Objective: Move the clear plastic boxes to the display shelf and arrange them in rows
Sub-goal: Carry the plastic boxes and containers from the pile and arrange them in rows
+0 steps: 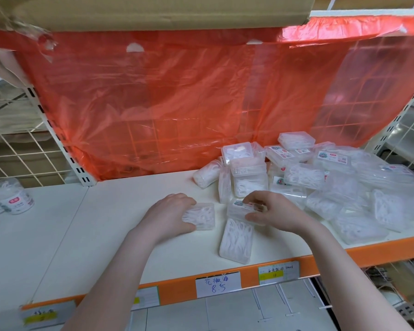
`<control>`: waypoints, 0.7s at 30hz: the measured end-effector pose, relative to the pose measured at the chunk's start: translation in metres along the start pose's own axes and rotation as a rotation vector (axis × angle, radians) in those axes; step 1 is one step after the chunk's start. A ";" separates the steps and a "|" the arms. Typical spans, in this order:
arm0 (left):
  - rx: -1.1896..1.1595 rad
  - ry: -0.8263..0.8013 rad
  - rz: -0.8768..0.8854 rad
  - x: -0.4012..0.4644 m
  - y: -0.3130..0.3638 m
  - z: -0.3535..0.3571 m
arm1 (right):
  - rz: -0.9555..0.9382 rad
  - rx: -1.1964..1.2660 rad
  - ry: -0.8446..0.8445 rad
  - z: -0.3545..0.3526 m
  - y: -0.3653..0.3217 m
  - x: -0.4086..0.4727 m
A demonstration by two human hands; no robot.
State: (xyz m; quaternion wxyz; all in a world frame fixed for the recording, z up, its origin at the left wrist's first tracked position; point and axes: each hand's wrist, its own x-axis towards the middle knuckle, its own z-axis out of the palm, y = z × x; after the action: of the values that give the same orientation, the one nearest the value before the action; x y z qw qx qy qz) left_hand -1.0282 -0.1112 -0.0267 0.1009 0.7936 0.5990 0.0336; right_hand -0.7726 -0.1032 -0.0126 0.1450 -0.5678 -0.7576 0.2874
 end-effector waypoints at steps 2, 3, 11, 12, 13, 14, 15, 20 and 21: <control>-0.013 -0.016 0.009 0.000 0.001 -0.001 | 0.025 -0.008 -0.028 0.000 0.000 0.001; -0.021 -0.027 0.017 0.001 0.004 -0.001 | 0.041 -0.009 -0.048 -0.001 -0.001 0.002; -0.062 -0.085 0.001 0.005 0.018 0.002 | 0.111 -0.047 -0.086 -0.002 -0.007 0.005; -0.064 -0.080 -0.007 0.003 0.019 0.002 | 0.114 -0.053 -0.067 -0.001 -0.007 0.004; -0.064 -0.073 -0.015 0.002 0.020 0.001 | 0.109 -0.062 -0.046 0.000 -0.008 0.003; -0.066 -0.068 -0.025 0.000 0.021 0.001 | 0.098 -0.081 -0.024 0.001 -0.008 0.001; -0.069 -0.061 -0.035 -0.003 0.021 0.001 | 0.090 -0.112 -0.003 0.001 -0.007 -0.001; -0.109 0.002 -0.114 -0.028 0.022 0.001 | -0.001 -0.228 0.101 0.002 -0.006 -0.014; -0.108 0.017 -0.130 -0.034 0.023 0.000 | -0.022 -0.242 0.139 0.003 -0.006 -0.017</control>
State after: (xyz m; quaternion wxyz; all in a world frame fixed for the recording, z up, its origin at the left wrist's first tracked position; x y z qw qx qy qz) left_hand -1.0158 -0.1500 -0.0201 0.1406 0.7461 0.6474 0.0661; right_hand -0.7738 -0.1210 -0.0091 0.1306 -0.5911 -0.7812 0.1525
